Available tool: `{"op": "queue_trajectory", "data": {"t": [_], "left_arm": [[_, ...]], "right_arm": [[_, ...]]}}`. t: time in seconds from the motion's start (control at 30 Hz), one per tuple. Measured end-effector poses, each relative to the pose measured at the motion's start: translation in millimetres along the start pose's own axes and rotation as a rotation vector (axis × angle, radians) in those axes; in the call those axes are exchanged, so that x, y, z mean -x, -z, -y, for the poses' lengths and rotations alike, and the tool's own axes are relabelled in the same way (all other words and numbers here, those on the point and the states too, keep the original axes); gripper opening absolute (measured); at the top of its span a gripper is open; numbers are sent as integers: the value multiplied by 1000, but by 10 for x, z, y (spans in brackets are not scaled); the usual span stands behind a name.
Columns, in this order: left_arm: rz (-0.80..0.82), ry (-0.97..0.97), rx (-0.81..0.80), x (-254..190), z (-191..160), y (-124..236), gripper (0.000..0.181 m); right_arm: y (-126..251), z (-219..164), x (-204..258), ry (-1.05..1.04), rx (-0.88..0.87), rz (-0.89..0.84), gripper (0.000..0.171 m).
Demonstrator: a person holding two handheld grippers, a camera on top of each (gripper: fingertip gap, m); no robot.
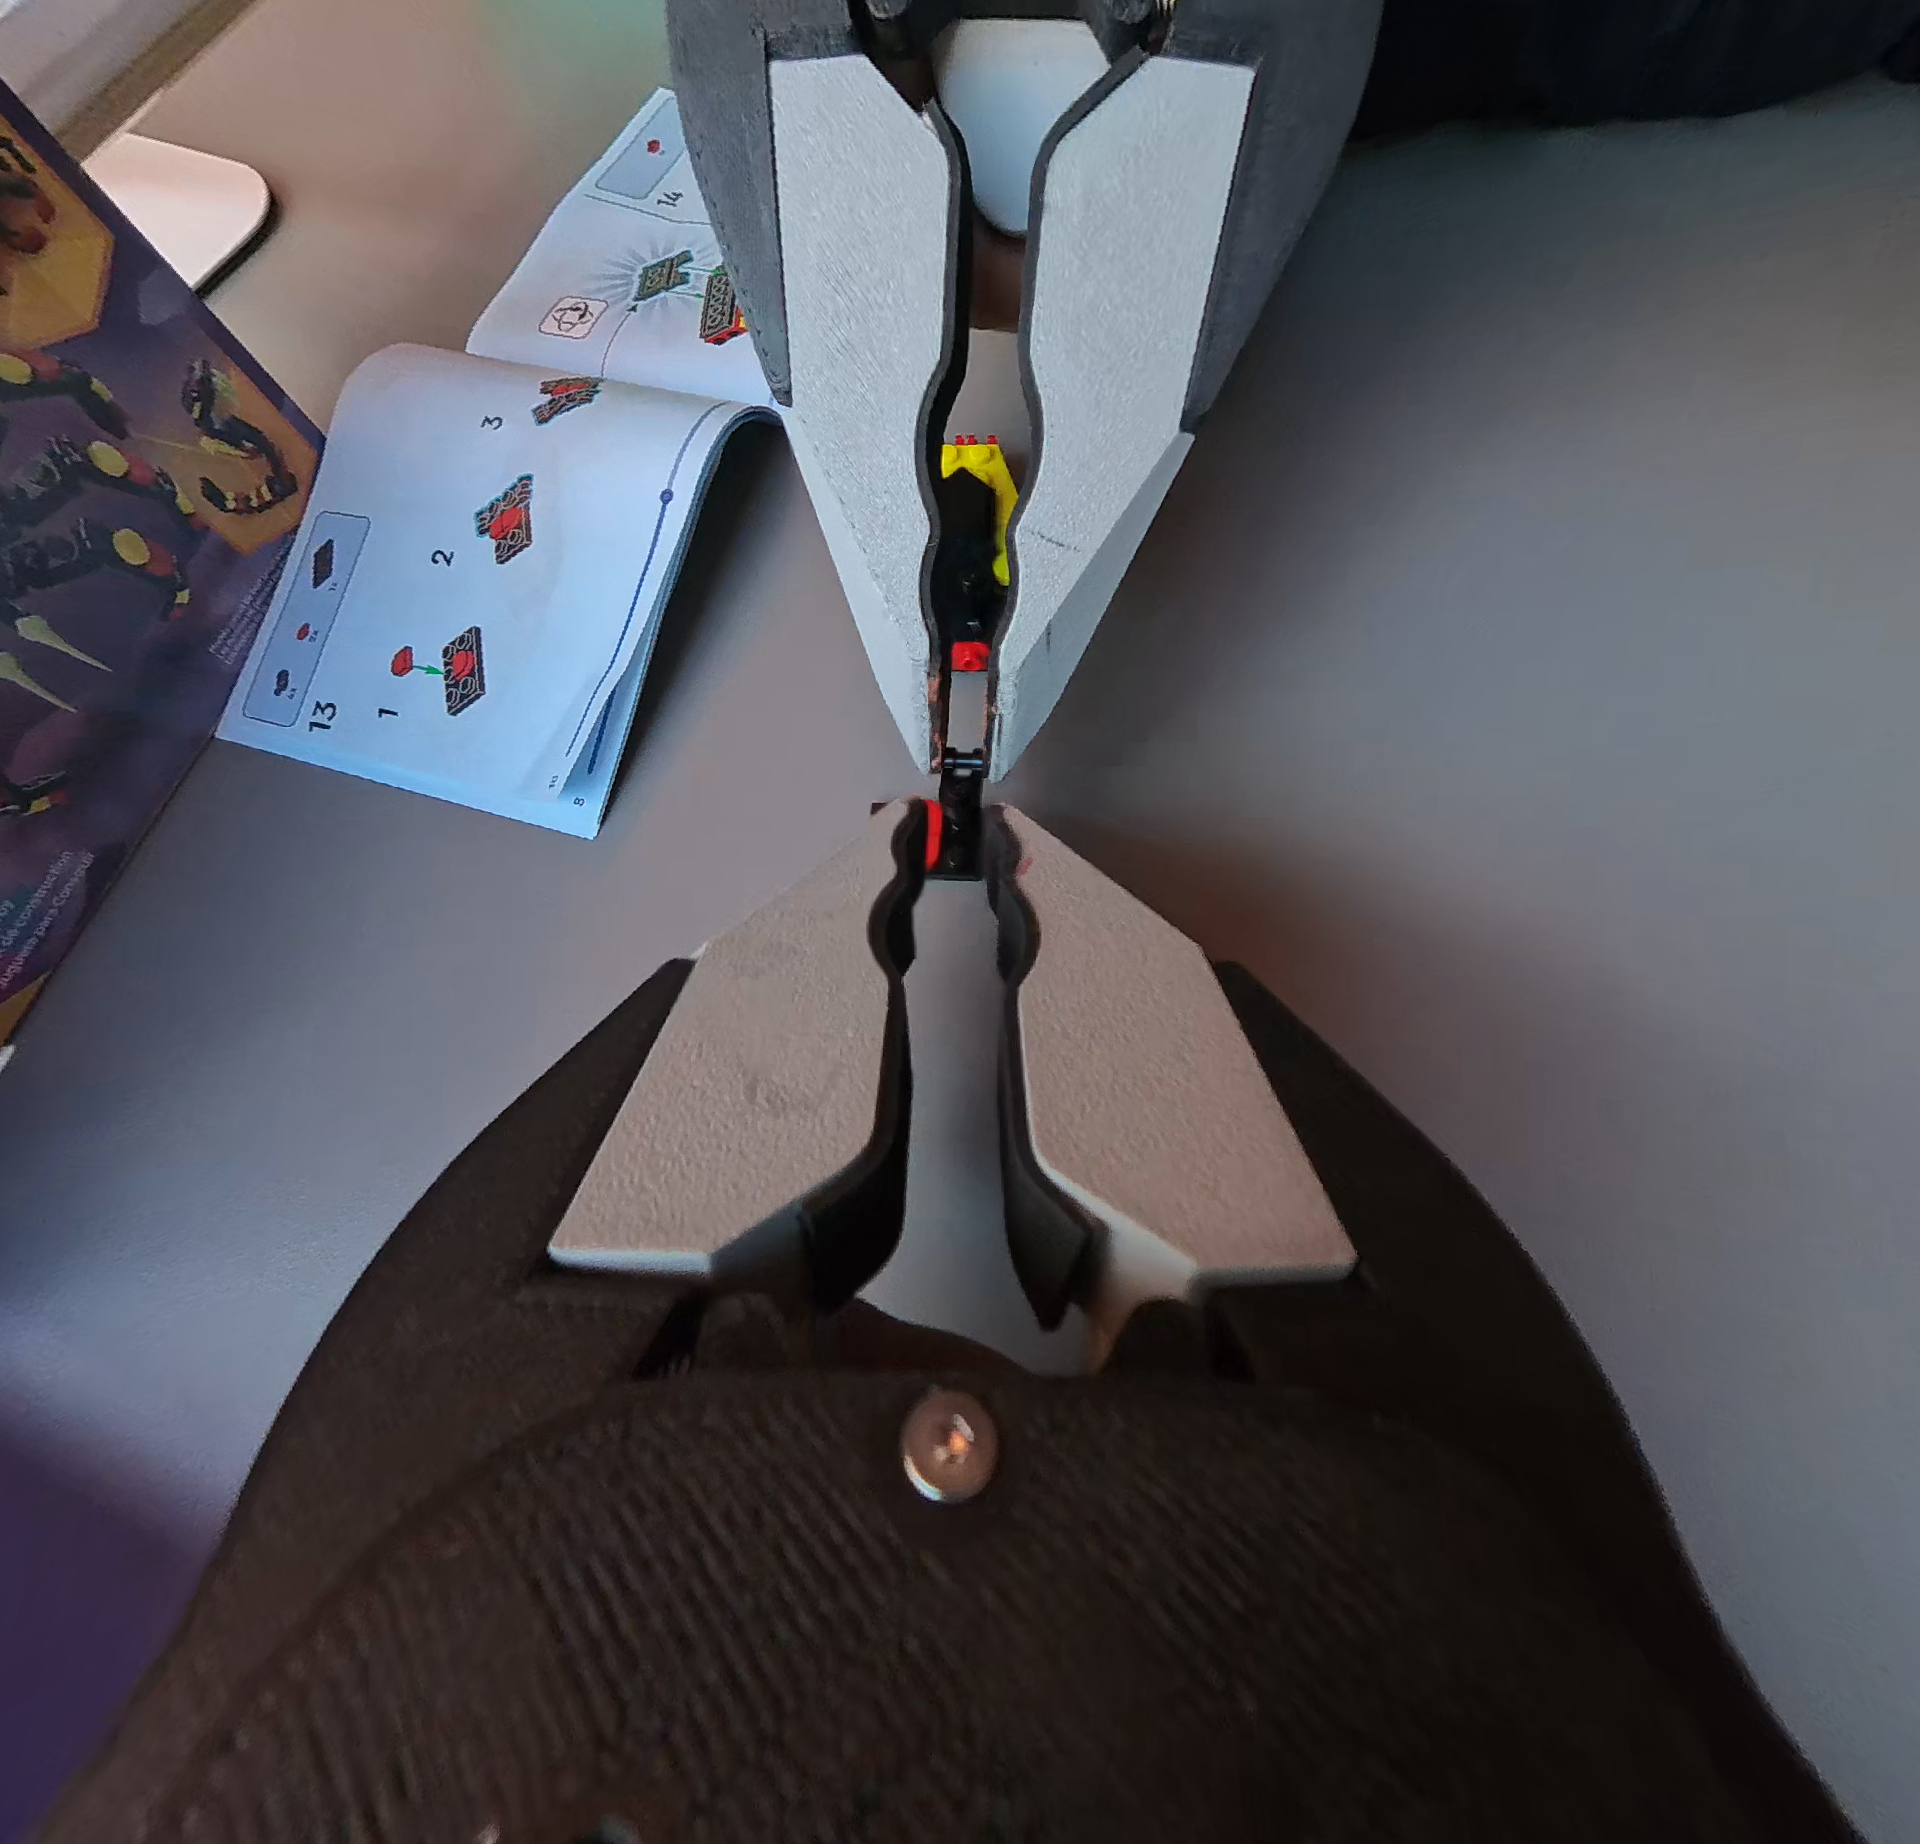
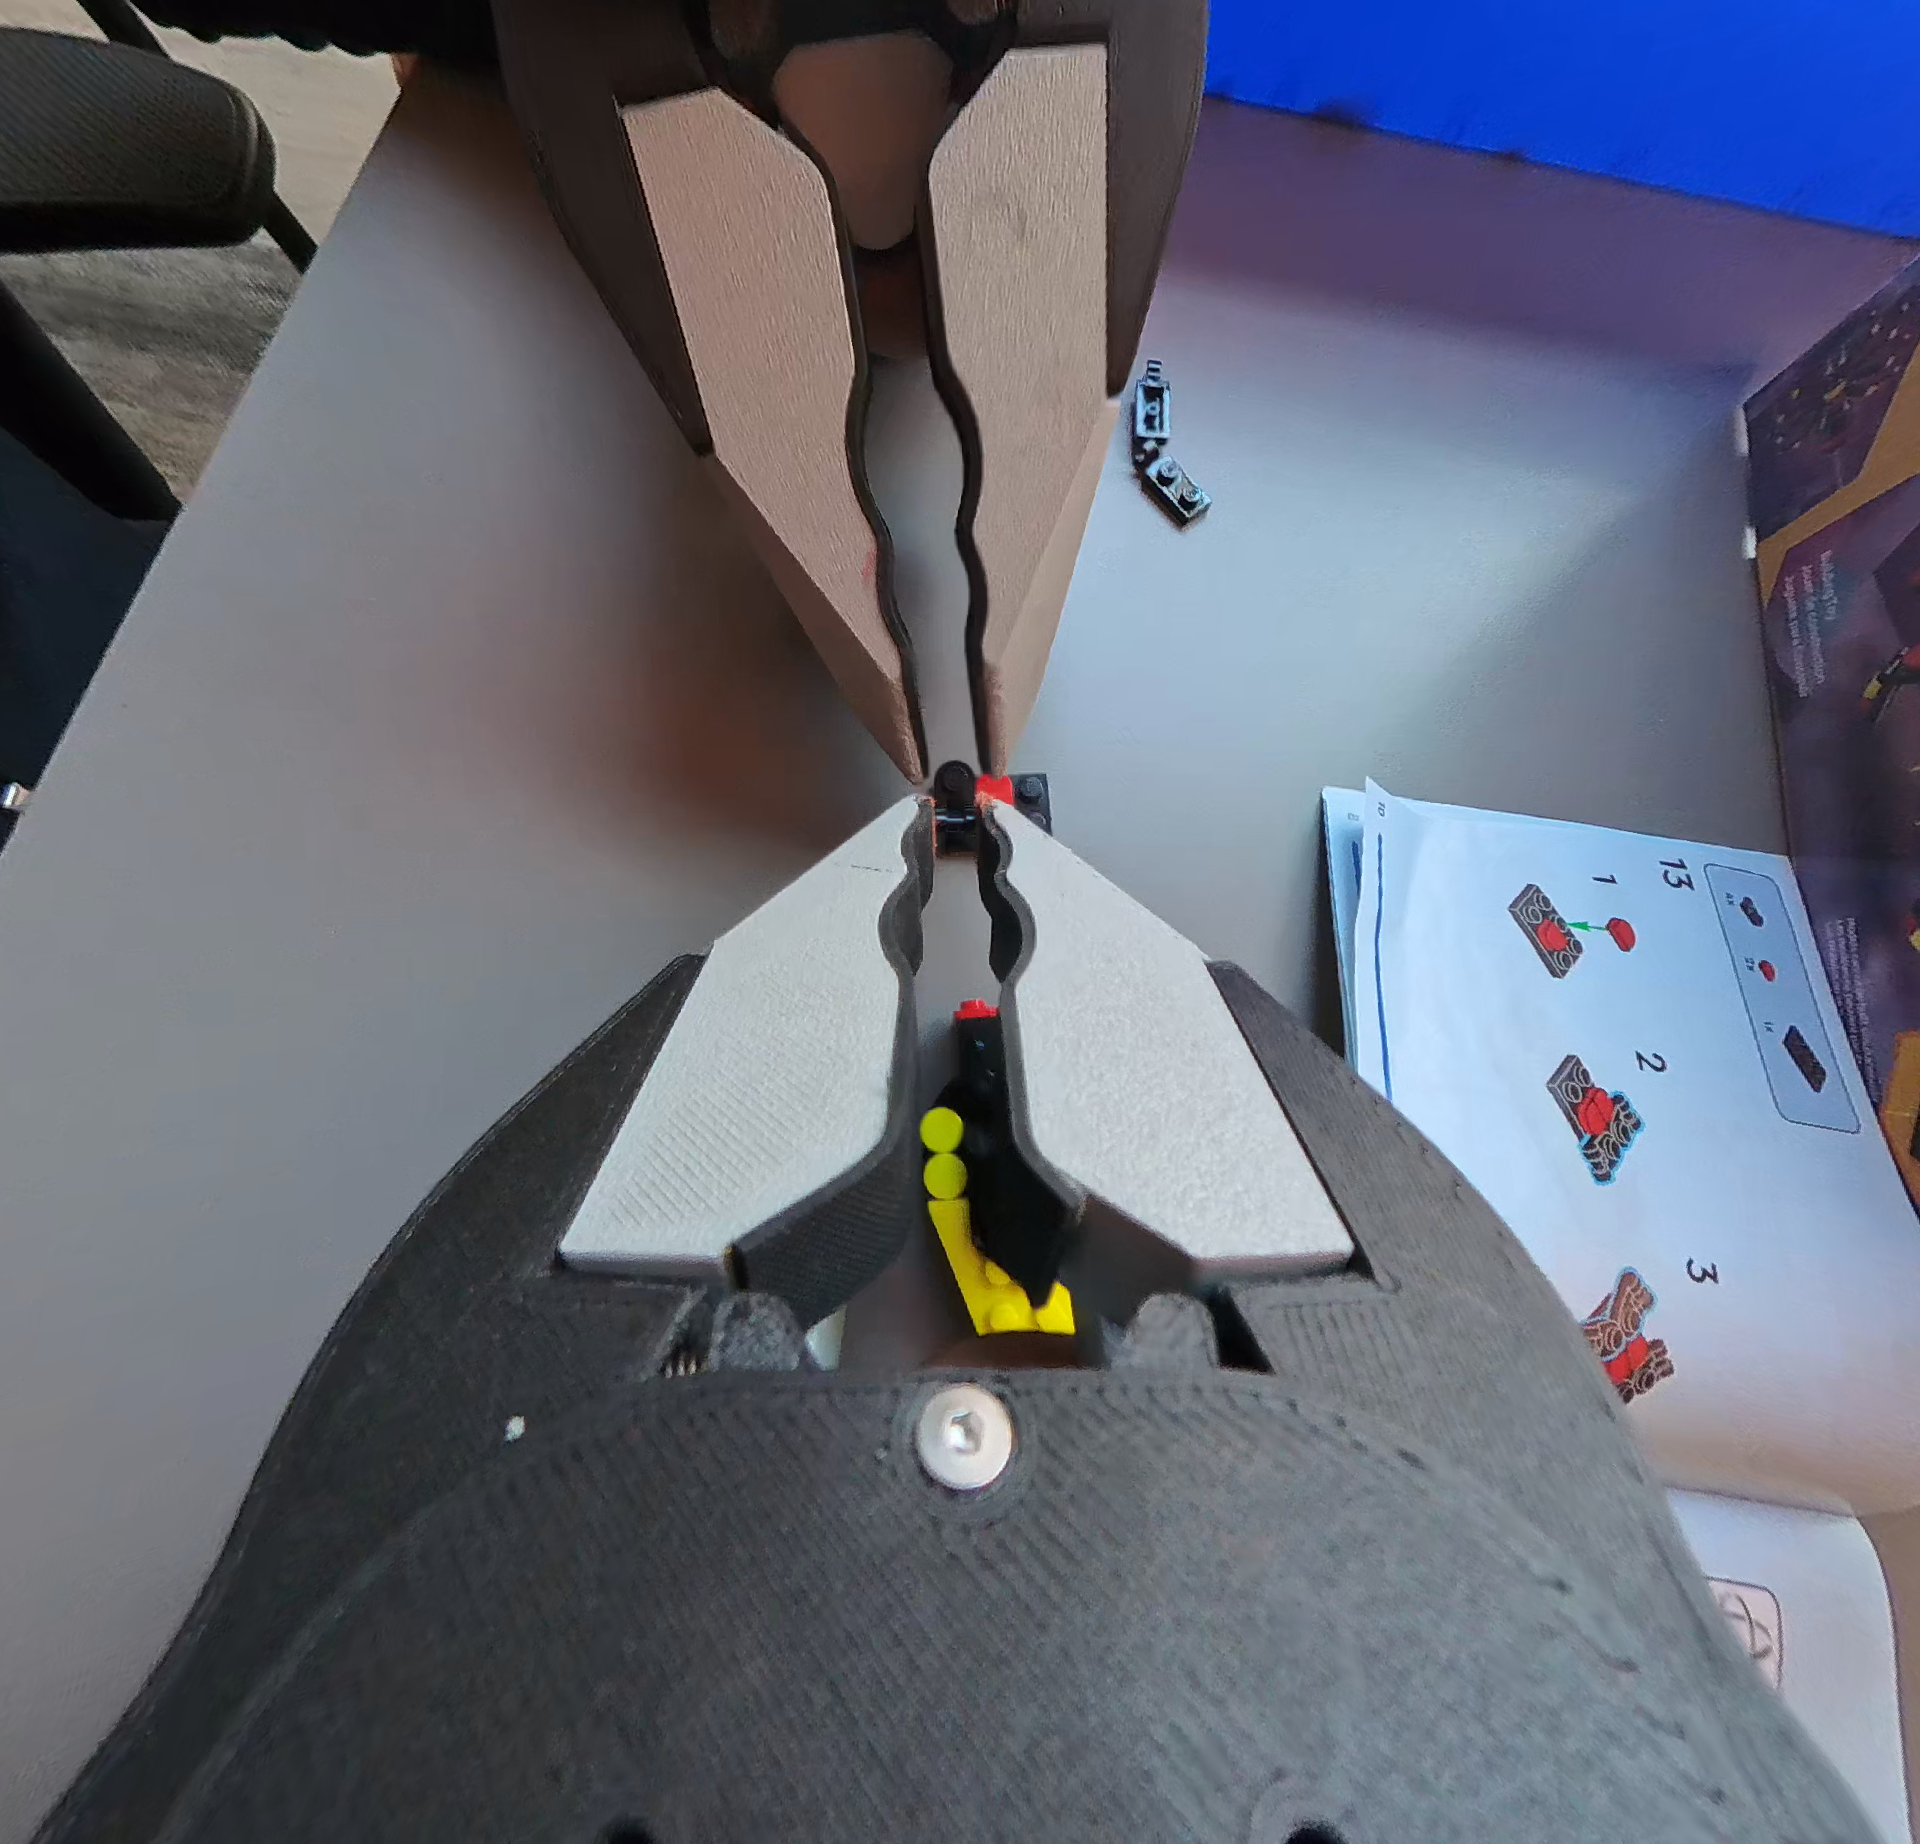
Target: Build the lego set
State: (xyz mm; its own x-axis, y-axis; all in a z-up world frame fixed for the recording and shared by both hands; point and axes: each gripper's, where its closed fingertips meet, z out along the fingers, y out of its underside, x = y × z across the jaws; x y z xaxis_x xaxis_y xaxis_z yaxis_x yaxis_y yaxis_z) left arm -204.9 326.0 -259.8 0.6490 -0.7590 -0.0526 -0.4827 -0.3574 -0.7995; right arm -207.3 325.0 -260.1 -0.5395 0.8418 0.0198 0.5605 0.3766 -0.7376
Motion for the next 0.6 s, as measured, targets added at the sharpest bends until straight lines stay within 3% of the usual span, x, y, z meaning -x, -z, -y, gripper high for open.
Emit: {"op": "queue_trajectory", "data": {"t": [0.07, 0.17, 0.6], "left_arm": [[3, 8, -1, 18, -6, 11, 11], [8, 3, -9, 35, -1, 25, 0], [-2, 4, 34, 13, -47, -30, 0]], "right_arm": [[3, -19, -11, -2, 8, -3, 5], [4, -39, -9, 5, 27, -6, 5], [-70, -133, -6, 17, 118, -9, 5]]}}
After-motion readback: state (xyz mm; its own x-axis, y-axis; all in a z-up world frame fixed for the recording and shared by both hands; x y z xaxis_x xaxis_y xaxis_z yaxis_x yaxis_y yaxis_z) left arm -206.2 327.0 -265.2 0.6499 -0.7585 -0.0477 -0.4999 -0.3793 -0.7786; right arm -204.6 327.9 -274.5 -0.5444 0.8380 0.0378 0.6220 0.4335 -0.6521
